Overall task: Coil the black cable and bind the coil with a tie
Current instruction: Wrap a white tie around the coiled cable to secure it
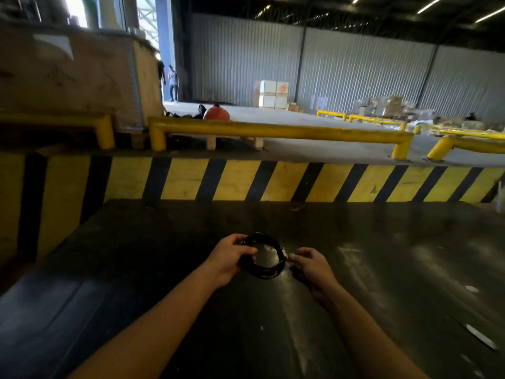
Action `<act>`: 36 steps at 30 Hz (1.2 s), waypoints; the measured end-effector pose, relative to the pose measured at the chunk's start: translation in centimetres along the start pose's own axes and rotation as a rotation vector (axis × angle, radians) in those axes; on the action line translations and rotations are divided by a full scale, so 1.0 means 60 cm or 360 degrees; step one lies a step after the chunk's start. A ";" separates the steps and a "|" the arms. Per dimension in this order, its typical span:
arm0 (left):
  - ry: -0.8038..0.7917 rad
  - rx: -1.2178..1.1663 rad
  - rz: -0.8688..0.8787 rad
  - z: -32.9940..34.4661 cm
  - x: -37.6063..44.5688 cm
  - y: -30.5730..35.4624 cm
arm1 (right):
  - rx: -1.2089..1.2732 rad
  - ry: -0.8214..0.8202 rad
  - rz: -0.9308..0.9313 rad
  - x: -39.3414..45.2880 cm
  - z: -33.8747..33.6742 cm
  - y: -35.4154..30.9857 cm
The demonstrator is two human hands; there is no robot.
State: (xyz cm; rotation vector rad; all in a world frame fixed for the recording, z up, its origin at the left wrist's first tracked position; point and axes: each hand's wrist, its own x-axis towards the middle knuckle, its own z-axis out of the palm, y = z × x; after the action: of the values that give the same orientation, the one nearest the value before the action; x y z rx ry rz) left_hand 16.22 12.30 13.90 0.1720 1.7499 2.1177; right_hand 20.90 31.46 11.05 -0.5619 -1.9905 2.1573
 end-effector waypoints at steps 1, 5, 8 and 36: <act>0.0031 0.0017 -0.0040 -0.009 -0.002 -0.014 | -0.0089 -0.0003 0.0062 -0.003 -0.006 0.029; 0.0078 0.0218 -0.0230 -0.049 -0.019 -0.077 | -0.0528 -0.0144 0.0303 -0.032 -0.030 0.145; 0.0060 0.0205 -0.0441 -0.080 -0.033 -0.120 | -0.1177 -0.0517 0.0447 -0.055 -0.048 0.223; -0.0215 0.0355 -0.0396 -0.045 -0.044 -0.113 | -0.0417 -0.0418 -0.0131 -0.049 -0.027 0.034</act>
State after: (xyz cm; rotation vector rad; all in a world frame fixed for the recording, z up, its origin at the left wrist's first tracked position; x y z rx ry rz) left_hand 19.22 9.84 7.15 0.1455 1.8196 1.6975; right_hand 24.49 31.67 9.46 -0.2300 -2.4091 2.0241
